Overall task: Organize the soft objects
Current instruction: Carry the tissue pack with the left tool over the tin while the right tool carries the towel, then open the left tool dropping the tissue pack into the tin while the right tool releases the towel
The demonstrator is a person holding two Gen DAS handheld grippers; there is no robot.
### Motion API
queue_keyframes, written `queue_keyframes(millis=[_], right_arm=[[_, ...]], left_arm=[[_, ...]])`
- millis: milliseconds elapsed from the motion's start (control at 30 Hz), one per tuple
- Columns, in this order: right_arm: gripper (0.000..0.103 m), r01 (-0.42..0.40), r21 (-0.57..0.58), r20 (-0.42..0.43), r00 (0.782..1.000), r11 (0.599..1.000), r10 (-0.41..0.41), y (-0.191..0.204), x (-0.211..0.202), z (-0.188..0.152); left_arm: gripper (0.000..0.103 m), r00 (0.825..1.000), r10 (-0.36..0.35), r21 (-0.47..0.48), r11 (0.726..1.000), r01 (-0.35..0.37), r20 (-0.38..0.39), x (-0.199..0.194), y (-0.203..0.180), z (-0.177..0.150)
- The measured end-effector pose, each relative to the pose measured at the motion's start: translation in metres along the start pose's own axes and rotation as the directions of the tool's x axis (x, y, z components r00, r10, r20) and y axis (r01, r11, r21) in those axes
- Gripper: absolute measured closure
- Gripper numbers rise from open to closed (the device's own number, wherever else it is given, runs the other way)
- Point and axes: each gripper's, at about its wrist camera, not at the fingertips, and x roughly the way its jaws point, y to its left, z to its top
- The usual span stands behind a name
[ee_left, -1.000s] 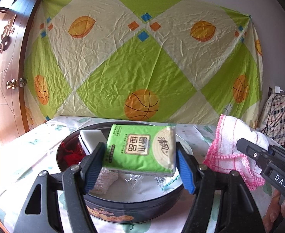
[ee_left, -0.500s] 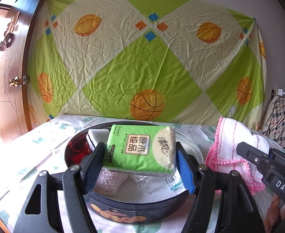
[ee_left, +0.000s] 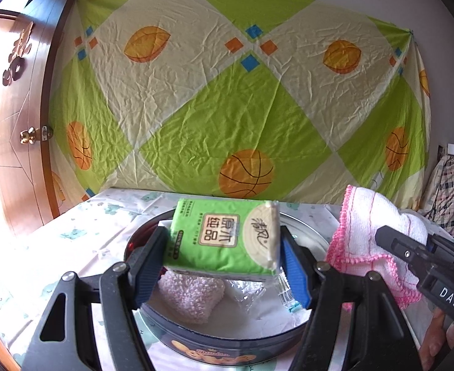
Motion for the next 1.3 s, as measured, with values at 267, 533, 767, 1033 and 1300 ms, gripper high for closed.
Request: queue_keyframes(millis=[267, 533, 767, 1033, 1300], right_arm=[[0.07, -0.017, 0.012, 0.008, 1.0, 1.0, 0.017, 0.0, 0.004, 0.012], [0.07, -0.024, -0.018, 0.008, 1.0, 1.0, 0.024, 0.005, 0.019, 0.033], [0.07, -0.019, -0.034, -0.037, 0.999, 0.999, 0.018, 0.01, 0.049, 0.054], [0.07, -0.004, -0.008, -0.165, 0.986, 1.0, 0.002, 0.008, 0.099, 0.063], [0.07, 0.023, 0.05, -0.296, 0.955, 0.998, -0.008, -0.004, 0.134, 0.054]], left_arm=[[0.033, 0.999, 0.024, 0.029, 0.999, -0.023, -0.027, 0.01, 0.007, 0.009], [0.033, 0.997, 0.036, 0.073, 0.997, -0.031, -0.07, 0.025, 0.009, 0.014], [0.033, 0.993, 0.038, 0.088, 0.996, -0.028, -0.115, 0.044, 0.015, 0.025], [0.033, 0.975, 0.063, 0.127, 0.991, -0.036, -0.212, 0.075, 0.016, 0.033], [0.033, 0.948, 0.063, 0.146, 0.989, -0.018, -0.311, 0.102, 0.012, 0.027]])
